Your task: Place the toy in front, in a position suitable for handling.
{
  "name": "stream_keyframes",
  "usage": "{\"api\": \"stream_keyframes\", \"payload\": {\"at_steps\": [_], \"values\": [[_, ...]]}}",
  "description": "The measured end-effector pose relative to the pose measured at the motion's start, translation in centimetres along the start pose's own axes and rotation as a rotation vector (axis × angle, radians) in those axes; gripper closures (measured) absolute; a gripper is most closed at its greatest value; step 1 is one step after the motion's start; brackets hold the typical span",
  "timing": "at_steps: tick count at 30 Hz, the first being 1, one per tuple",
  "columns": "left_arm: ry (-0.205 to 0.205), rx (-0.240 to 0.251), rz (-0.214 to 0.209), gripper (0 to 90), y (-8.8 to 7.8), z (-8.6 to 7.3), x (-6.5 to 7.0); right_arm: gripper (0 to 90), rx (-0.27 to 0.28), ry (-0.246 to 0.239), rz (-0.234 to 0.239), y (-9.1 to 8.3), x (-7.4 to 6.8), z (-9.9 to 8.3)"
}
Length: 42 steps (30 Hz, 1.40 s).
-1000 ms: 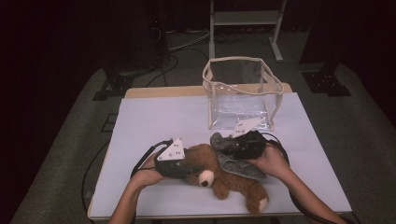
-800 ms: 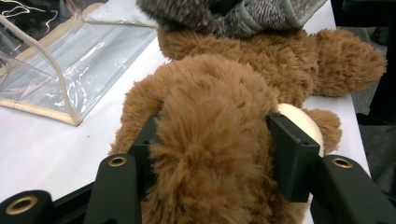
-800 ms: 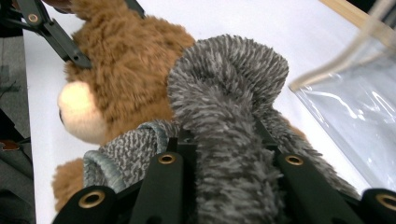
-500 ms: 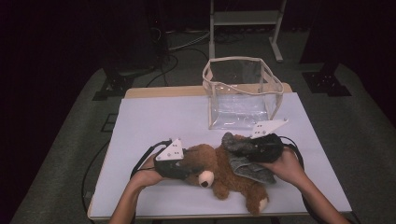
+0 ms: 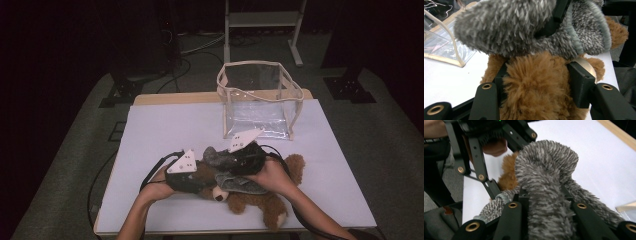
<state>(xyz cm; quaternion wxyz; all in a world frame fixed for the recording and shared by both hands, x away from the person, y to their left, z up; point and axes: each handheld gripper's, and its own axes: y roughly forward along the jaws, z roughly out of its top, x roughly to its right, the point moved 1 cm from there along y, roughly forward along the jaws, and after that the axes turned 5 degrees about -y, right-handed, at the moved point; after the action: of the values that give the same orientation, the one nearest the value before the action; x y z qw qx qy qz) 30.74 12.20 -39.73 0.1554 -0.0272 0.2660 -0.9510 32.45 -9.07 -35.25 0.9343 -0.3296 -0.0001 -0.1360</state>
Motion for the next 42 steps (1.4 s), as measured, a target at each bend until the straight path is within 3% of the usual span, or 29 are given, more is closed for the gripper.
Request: {"api": "stream_keyframes", "payload": {"at_steps": [2,6,8,13,17,21,26,28,29,30,35,39,41,42], "values": [[-0.002,0.002,0.002,45.5,0.0,0.0,0.0,71.3,-0.012,0.008,0.001,-0.2,0.2,-0.4],[0.004,-0.002,0.002,45.4,0.0,0.1,-0.1,71.3,-0.050,0.033,-0.041,-1.4,1.0,-1.6],[0.003,-0.002,0.003,45.2,0.1,0.1,0.0,71.3,-0.029,0.050,-0.034,-1.7,1.1,-1.7],[-0.004,-0.003,-0.002,44.8,0.1,0.1,0.1,70.9,0.023,0.029,0.016,-1.2,-0.1,-0.4],[0.000,-0.003,-0.001,44.8,0.0,0.0,0.1,71.0,-0.006,0.006,0.001,-0.8,-0.3,-0.4],[0.006,-0.007,0.000,44.8,-0.1,0.0,0.1,71.1,-0.044,0.049,-0.061,-1.8,1.2,-1.7],[0.010,-0.008,0.003,44.8,0.0,0.1,0.1,71.1,-0.071,0.051,-0.170,-4.2,2.6,-2.7],[0.011,-0.010,0.002,44.8,-0.1,0.1,0.1,71.1,-0.071,0.092,-0.213,-5.7,3.8,-3.5],[0.011,-0.010,0.002,44.6,-0.1,0.1,0.1,71.1,-0.071,0.092,-0.213,-5.7,3.8,-3.5],[0.012,-0.011,0.002,44.3,-0.1,0.1,0.1,71.1,-0.069,0.127,-0.194,-6.0,4.3,-4.2],[0.005,-0.014,0.001,40.6,-0.3,0.1,0.0,71.6,-0.068,0.137,-0.152,-5.8,3.9,-5.0],[-0.011,-0.022,0.000,30.4,-0.5,0.6,-0.2,71.7,-0.046,0.139,-0.134,-6.1,3.0,-5.4],[-0.028,-0.026,-0.001,19.1,-0.4,1.1,-0.3,71.6,-0.031,0.142,-0.132,-6.3,2.3,-6.0],[-0.042,-0.024,-0.004,19.1,-0.3,1.4,-0.3,71.6,-0.031,0.142,-0.132,-6.3,2.3,-6.0]]}}
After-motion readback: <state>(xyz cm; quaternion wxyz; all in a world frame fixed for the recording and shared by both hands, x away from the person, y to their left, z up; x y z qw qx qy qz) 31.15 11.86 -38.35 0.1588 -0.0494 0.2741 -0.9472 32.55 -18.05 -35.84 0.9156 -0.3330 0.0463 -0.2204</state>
